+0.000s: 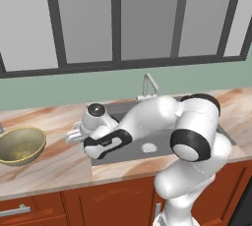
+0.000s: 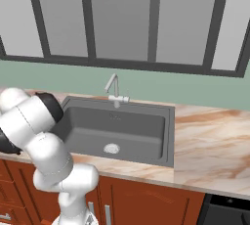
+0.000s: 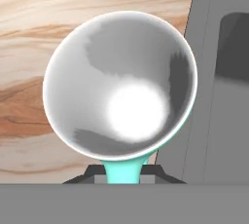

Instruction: Pick the mug and place it in the sink. Pick the bowl and place it in the open cabinet and then close the cabinet.

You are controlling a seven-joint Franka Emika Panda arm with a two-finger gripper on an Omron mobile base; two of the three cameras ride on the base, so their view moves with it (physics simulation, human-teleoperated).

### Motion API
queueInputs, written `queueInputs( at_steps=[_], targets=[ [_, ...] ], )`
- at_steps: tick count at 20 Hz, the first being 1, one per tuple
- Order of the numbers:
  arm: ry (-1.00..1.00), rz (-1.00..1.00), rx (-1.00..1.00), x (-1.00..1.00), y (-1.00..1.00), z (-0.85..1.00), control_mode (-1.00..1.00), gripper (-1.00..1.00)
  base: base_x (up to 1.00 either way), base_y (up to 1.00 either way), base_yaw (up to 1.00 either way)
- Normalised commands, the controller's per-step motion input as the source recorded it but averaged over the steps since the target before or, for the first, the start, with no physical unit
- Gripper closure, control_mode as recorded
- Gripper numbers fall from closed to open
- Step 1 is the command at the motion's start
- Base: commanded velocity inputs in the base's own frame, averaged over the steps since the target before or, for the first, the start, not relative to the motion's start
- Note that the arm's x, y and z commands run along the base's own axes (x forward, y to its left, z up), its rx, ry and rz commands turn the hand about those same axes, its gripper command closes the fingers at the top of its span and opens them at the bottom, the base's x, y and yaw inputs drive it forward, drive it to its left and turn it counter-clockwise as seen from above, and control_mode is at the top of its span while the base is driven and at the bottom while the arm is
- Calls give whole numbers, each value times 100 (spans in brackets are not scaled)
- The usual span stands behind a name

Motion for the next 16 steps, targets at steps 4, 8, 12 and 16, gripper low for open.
queueInputs(
  at_steps=[4,8,12,16],
  targets=[
    [0,-5,0,1,0,82,-100,100,0,0,0],
    [5,-21,0,0,0,74,-100,100,0,0,0],
    [7,-34,0,0,-15,52,-100,100,0,0,0],
    [0,-24,0,0,-31,6,-100,100,0,0,0]
  ],
)
